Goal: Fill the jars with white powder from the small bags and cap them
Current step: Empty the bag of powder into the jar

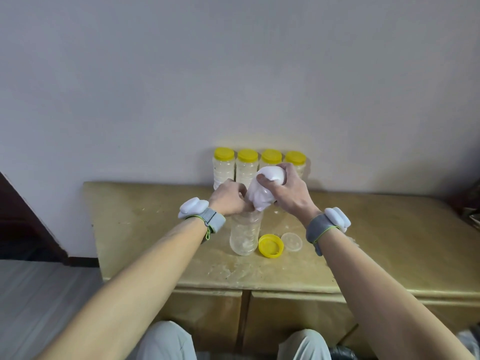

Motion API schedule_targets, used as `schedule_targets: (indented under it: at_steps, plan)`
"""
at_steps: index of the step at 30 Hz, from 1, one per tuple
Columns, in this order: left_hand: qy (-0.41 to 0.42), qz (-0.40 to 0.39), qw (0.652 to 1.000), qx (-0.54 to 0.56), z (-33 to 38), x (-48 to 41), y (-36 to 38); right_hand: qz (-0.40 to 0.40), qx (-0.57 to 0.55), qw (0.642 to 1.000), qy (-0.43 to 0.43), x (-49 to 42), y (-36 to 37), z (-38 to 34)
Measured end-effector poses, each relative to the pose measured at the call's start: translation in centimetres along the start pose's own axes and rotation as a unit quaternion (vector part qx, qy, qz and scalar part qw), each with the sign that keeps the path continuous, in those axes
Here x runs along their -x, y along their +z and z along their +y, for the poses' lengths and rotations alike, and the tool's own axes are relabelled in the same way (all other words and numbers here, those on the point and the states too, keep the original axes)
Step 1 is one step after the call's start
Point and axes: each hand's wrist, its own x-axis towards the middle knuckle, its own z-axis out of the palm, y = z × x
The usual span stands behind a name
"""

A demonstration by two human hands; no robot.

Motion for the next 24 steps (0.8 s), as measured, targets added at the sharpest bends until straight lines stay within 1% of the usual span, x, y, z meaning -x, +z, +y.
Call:
schedule_targets:
  at_steps: [4,7,9,10,11,12,14,16,19,21,22,24]
  plan:
    - [0.005,-0.035,0.997,0.065,-0.6,0.5,-0.4,0.017,-0.014,1.0,0.005,-0.1,-0.2,-0.3]
    - [-0.026,-0.116,0.987,0.111,-0.6,0.6,-1.1,0.027,-0.019,0.999,0.007,-0.1,-0.3,-0.5]
    - [-0.05,-0.159,0.983,0.084,-0.5,0.7,-1.6,0.023,-0.015,1.0,0.006,-0.1,-0.2,-0.7]
    - [-0.048,-0.16,0.985,0.051,-0.5,0.5,-1.7,0.018,-0.012,1.0,0.005,-0.1,-0.1,-0.9]
    - [-0.039,-0.144,0.989,0.011,-0.4,0.4,-1.8,0.012,-0.006,1.0,0.002,0.0,0.0,-1.0]
    - [-0.027,-0.114,0.993,-0.026,-0.1,0.5,-1.8,0.005,0.002,1.0,-0.003,0.1,0.1,-1.2]
    - [-0.011,-0.058,0.997,-0.048,0.2,0.7,-1.5,-0.003,0.02,1.0,-0.015,0.2,0.2,-1.4]
    - [-0.01,-0.032,0.999,-0.007,-0.1,0.7,-1.0,-0.003,0.028,0.999,-0.021,0.2,0.1,-1.6]
    - [-0.035,-0.024,0.993,0.113,-0.2,0.9,-0.7,0.0,0.029,0.999,-0.017,0.2,-0.4,-1.5]
    - [-0.054,-0.05,0.978,0.195,0.0,1.0,-1.0,0.002,0.024,1.0,-0.008,0.2,-0.5,-1.4]
    - [-0.053,-0.076,0.972,0.218,0.3,1.1,-1.1,0.004,0.019,1.0,-0.002,0.2,-0.6,-1.3]
    - [-0.041,-0.127,0.968,0.212,0.9,1.0,-1.2,0.006,0.005,1.0,0.01,0.3,-0.7,-1.2]
